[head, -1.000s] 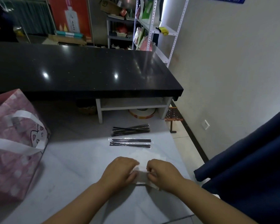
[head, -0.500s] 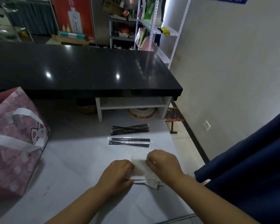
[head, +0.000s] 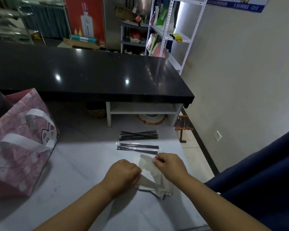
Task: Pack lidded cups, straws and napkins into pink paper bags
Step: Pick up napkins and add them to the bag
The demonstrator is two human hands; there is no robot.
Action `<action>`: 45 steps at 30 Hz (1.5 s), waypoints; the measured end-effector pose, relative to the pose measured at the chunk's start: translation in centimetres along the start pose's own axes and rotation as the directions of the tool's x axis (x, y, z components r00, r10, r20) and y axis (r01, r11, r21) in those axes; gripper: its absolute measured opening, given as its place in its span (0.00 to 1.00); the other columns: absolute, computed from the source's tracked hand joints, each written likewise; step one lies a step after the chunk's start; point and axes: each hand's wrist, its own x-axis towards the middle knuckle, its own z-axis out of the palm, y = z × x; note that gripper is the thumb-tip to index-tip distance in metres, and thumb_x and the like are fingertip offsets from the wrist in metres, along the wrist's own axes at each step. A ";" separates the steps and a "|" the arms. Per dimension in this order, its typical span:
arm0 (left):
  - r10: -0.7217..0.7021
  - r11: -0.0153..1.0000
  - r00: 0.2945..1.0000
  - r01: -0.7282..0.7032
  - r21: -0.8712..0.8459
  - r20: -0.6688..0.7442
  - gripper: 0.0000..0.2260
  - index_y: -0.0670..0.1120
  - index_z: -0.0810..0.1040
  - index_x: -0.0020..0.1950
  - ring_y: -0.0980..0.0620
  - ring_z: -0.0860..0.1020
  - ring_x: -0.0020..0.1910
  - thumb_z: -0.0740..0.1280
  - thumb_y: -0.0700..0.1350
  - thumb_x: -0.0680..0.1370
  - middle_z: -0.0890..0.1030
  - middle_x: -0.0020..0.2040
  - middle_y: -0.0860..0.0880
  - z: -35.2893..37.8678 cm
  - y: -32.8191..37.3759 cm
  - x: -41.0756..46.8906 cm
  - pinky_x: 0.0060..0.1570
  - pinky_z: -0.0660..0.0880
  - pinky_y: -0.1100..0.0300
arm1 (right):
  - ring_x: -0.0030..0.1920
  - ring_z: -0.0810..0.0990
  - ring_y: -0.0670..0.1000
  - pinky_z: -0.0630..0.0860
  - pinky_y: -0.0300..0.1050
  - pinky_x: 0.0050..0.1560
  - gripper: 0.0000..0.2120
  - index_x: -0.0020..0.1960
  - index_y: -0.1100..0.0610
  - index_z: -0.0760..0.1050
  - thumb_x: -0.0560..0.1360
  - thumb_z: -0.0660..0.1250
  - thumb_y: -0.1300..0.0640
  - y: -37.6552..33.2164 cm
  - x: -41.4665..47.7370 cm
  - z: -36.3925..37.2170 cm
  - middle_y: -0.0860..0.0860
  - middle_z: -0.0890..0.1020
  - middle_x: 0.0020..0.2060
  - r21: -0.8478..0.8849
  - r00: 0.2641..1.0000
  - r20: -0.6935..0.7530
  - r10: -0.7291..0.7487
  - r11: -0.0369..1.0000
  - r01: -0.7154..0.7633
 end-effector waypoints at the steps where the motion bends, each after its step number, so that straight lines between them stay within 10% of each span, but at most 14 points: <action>1: 0.007 1.000 1.000 -0.007 0.010 -0.004 0.10 0.48 0.79 0.32 0.48 0.75 0.26 0.63 0.46 0.71 0.79 0.29 0.51 -0.2 0.0 0.1 0.29 0.72 0.63 | 0.39 0.77 0.44 0.76 0.42 0.41 0.08 0.45 0.49 0.81 0.76 0.64 0.49 -0.2 0.1 -0.1 0.44 0.81 0.38 0.003 1.000 0.009 -0.005 1.000 0.005; 8: -0.100 0.990 0.971 0.075 -0.118 -0.219 0.05 0.46 0.77 0.37 0.49 0.74 0.30 0.64 0.43 0.73 0.78 0.33 0.49 -4.1 -0.1 1.6 0.32 0.72 0.59 | 0.38 0.77 0.45 0.75 0.43 0.41 0.07 0.44 0.49 0.81 0.75 0.65 0.50 -3.3 1.5 -2.0 0.45 0.81 0.37 0.078 0.994 -0.070 -0.082 0.993 0.088; 15: -0.223 0.969 0.928 0.179 -0.168 -0.299 0.02 0.46 0.76 0.43 0.50 0.73 0.61 0.68 0.40 0.73 0.79 0.53 0.47 -9.2 -2.4 2.1 0.59 0.64 0.59 | 0.33 0.77 0.41 0.75 0.38 0.35 0.08 0.37 0.44 0.78 0.75 0.66 0.51 -9.5 2.8 -3.6 0.45 0.81 0.33 0.258 0.973 0.140 -0.184 0.955 0.144; 21: -0.332 0.932 0.920 0.287 -0.220 -0.207 0.02 0.49 0.71 0.47 0.54 0.73 0.39 0.62 0.47 0.78 0.74 0.42 0.52 -13.8 -5.1 -0.5 0.35 0.71 0.67 | 0.35 0.81 0.42 0.75 0.32 0.32 0.07 0.39 0.48 0.80 0.74 0.67 0.50 -15.8 3.1 -3.9 0.46 0.83 0.35 0.363 0.906 0.299 -0.298 0.914 0.181; 29: -0.391 0.917 0.859 0.335 -0.217 -0.329 0.03 0.50 0.75 0.49 0.57 0.72 0.38 0.63 0.47 0.78 0.74 0.42 0.54 -21.1 -9.1 -5.8 0.38 0.72 0.67 | 0.40 0.80 0.48 0.76 0.38 0.39 0.11 0.46 0.55 0.79 0.72 0.69 0.48 -26.3 4.4 -3.4 0.52 0.82 0.41 0.330 0.827 0.387 -0.409 0.898 0.290; 35: -0.540 0.815 0.646 0.562 -0.143 -0.540 0.05 0.50 0.75 0.45 0.55 0.74 0.40 0.70 0.44 0.73 0.77 0.41 0.54 -27.9 -14.2 -10.5 0.42 0.73 0.59 | 0.35 0.78 0.41 0.76 0.40 0.36 0.06 0.37 0.49 0.77 0.71 0.70 0.56 -34.8 6.4 -2.1 0.43 0.80 0.33 0.162 0.818 0.078 -0.569 0.817 0.553; 40: -0.705 0.636 0.678 0.734 0.237 -0.208 0.13 0.56 0.77 0.55 0.52 0.60 0.70 0.70 0.51 0.71 0.72 0.63 0.56 -30.5 -19.1 -14.7 0.64 0.56 0.54 | 0.38 0.78 0.41 0.76 0.34 0.35 0.06 0.38 0.48 0.76 0.73 0.69 0.55 -40.1 7.4 0.3 0.44 0.80 0.36 0.324 0.733 -0.211 -0.647 0.661 0.677; 45: -0.745 0.604 0.591 0.794 0.064 -0.308 0.04 0.52 0.76 0.48 0.51 0.75 0.43 0.65 0.49 0.73 0.77 0.46 0.53 -31.7 -22.2 -16.4 0.35 0.64 0.60 | 0.39 0.80 0.45 0.77 0.38 0.36 0.07 0.38 0.48 0.77 0.72 0.70 0.59 -43.3 8.2 3.9 0.46 0.81 0.37 0.362 0.772 -0.080 -0.630 0.703 0.612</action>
